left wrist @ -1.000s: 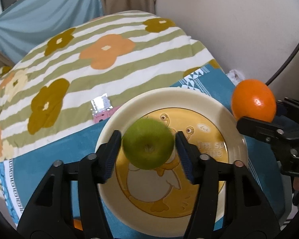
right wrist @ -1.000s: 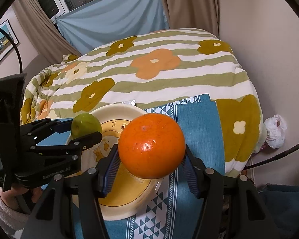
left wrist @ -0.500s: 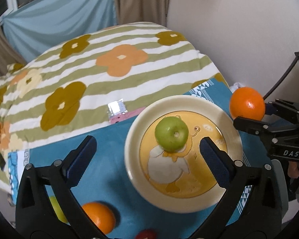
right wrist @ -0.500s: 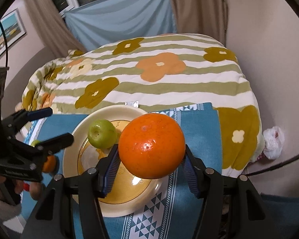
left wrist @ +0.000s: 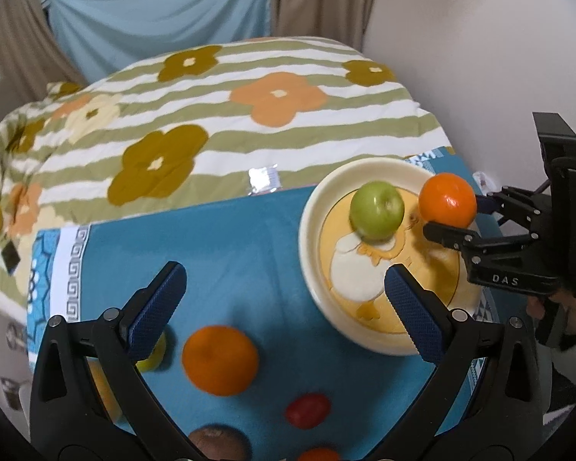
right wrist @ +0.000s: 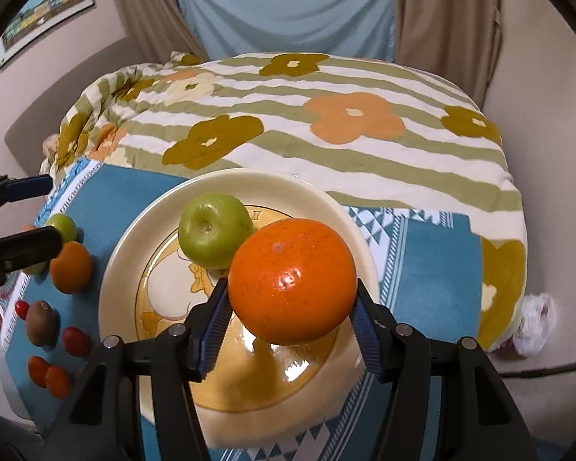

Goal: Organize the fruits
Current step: 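Carry the green apple and large orange to the duck plate and release both, then withdraw both tools from the plate back over the fruits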

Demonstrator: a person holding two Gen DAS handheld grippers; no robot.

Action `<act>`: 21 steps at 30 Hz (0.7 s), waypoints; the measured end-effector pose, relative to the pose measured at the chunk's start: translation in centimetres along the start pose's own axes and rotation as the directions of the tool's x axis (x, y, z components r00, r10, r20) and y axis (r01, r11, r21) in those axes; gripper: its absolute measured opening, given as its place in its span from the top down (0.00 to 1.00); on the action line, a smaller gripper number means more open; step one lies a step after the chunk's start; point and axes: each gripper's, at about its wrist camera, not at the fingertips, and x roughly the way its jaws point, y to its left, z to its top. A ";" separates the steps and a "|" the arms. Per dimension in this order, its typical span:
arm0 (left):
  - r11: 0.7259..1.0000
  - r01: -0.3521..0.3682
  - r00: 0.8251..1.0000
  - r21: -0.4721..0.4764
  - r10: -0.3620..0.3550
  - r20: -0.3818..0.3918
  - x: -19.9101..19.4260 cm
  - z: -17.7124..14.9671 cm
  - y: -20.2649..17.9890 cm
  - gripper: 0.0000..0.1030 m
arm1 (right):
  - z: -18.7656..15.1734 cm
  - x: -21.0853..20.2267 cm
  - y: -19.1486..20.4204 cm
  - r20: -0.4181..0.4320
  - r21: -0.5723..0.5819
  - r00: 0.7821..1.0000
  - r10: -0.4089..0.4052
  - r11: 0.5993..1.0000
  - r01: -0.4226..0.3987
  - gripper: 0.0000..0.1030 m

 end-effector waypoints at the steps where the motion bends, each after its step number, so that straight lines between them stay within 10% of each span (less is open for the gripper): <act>1: 1.000 -0.001 1.000 -0.008 0.001 -0.002 0.0 -0.2 0.2 0.00 | 0.1 0.2 0.2 0.000 -0.015 1.000 0.000 1.000 0.000 0.46; 8: 0.999 -0.016 1.000 -0.052 0.016 0.001 -0.6 -1.0 1.1 0.00 | 0.0 1.3 0.4 -0.026 -0.013 1.000 -0.006 1.000 0.005 0.42; 11: 0.998 -0.020 1.000 -0.058 0.020 0.001 -0.9 -1.1 1.1 0.00 | 0.2 0.4 0.3 0.023 -0.003 0.999 0.023 1.000 -0.023 0.00; 21: 0.998 -0.038 0.999 -0.053 0.039 0.020 -2.5 -1.7 0.8 0.00 | -0.1 -1.4 0.9 0.033 0.001 0.999 0.008 1.000 -0.008 0.00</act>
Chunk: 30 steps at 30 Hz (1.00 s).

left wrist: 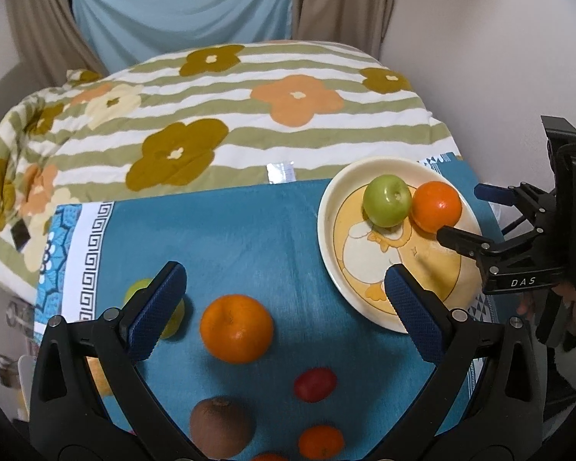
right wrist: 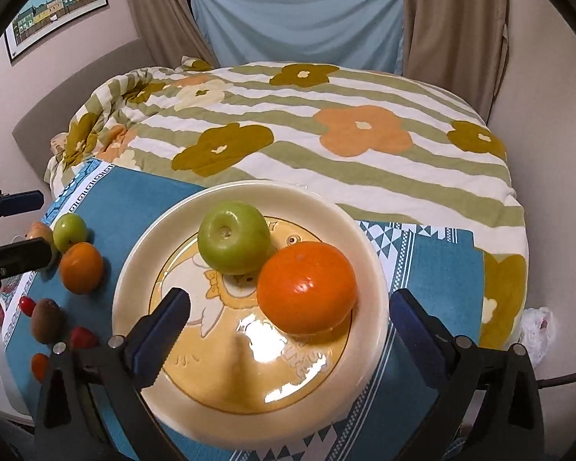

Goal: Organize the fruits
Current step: 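Withdraw both tools from the plate back over the fruits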

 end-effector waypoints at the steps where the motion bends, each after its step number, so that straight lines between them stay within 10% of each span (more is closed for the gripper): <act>1: 1.000 -0.001 1.000 0.002 0.001 0.006 -0.3 0.0 -0.1 0.00 | 0.0 -0.3 0.0 0.001 0.001 1.000 -0.003 1.000 0.003 0.00; 30: 0.997 -0.063 0.985 -0.036 0.068 0.161 -15.3 -4.4 7.4 0.00 | -1.0 -13.1 9.4 0.076 0.070 0.997 0.004 0.998 -0.009 0.00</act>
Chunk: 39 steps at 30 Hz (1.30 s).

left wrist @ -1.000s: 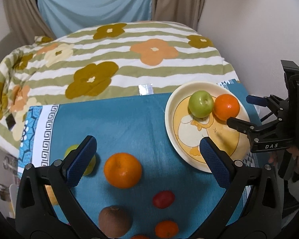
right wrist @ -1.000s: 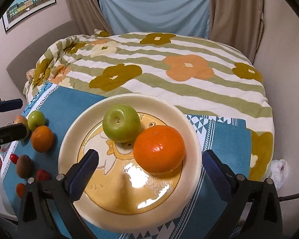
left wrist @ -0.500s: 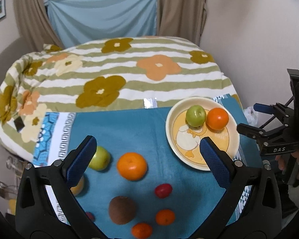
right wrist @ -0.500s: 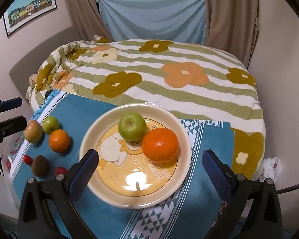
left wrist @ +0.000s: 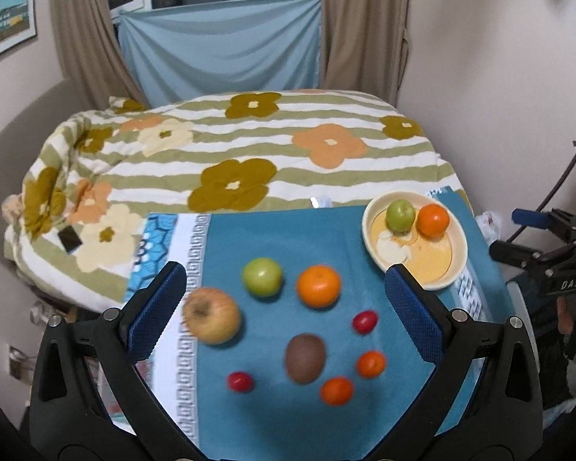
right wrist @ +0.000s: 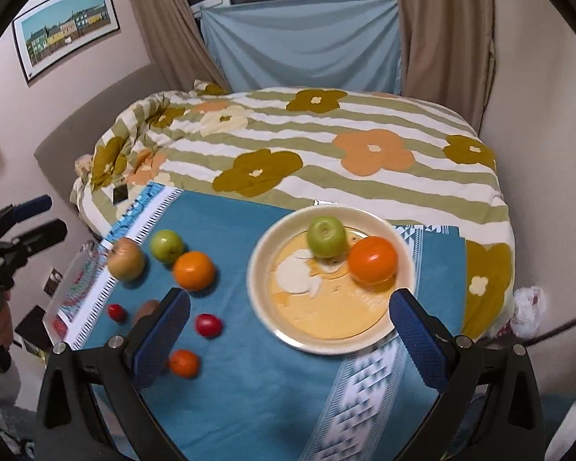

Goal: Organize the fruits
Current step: 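Withdraw both tools from the plate back over the fruits, then grasp the red cherry tomato with the left tool while the right tool grasps a tangerine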

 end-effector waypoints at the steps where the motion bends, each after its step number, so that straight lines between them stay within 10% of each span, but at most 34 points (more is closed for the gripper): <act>1: 1.000 0.003 1.000 0.001 -0.003 -0.001 -0.5 -0.5 0.6 0.00 | -0.3 -0.3 0.8 0.003 0.010 1.000 -0.011 1.000 0.011 0.00; 15: 0.998 0.059 0.997 0.015 -0.058 -0.051 -2.9 -7.7 8.5 0.00 | -5.7 -0.7 9.8 -0.021 0.123 0.998 -0.061 0.990 0.063 0.00; 28: 0.982 0.158 0.981 0.100 -0.145 -0.129 3.4 -12.6 9.1 0.00 | -11.0 4.8 13.8 -0.102 0.181 0.993 -0.058 0.981 0.076 0.00; 39: 0.955 0.219 0.959 0.199 -0.173 -0.225 9.0 -14.9 6.9 0.38 | -13.3 9.1 15.9 -0.152 0.146 0.986 -0.071 0.985 0.094 0.09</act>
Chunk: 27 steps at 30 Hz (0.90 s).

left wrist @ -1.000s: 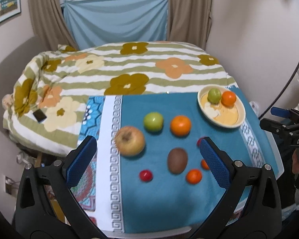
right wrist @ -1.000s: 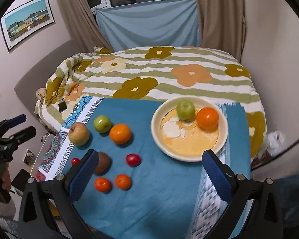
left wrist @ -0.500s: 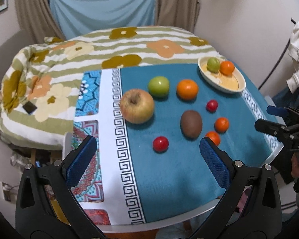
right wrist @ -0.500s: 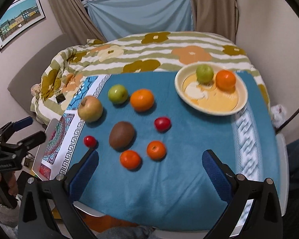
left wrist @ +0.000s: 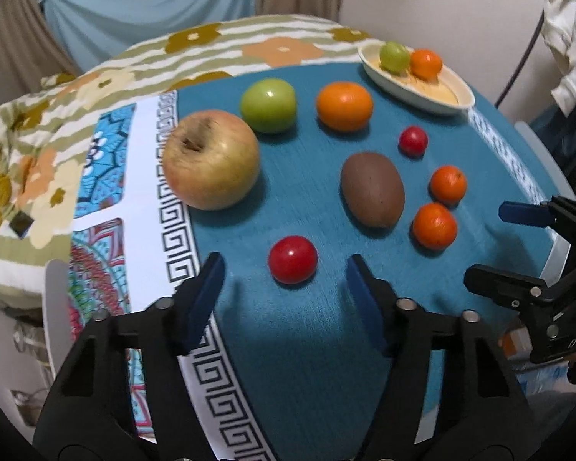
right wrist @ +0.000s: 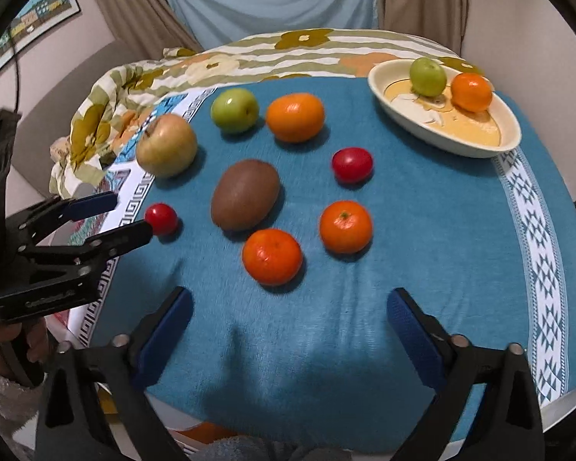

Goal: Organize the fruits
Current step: 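Grasp the red cherry tomato with the left tool while the right tool grasps a tangerine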

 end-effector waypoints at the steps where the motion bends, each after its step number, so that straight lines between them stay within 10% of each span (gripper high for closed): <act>1: 1.000 0.001 1.000 0.006 -0.001 -0.010 0.4 0.0 -0.1 0.42 | -0.1 0.2 0.0 -0.003 -0.002 1.000 -0.001 1.000 0.001 0.12; 10: 1.000 0.015 0.998 0.023 -0.014 -0.059 2.4 0.4 -0.4 0.65 | -0.1 1.6 0.0 -0.020 0.015 1.000 0.023 1.000 -0.022 0.20; 27: 1.000 -0.001 0.997 -0.011 0.000 -0.080 2.1 -0.2 0.5 0.66 | 1.1 2.8 0.5 -0.028 -0.027 0.999 0.020 0.999 -0.020 0.45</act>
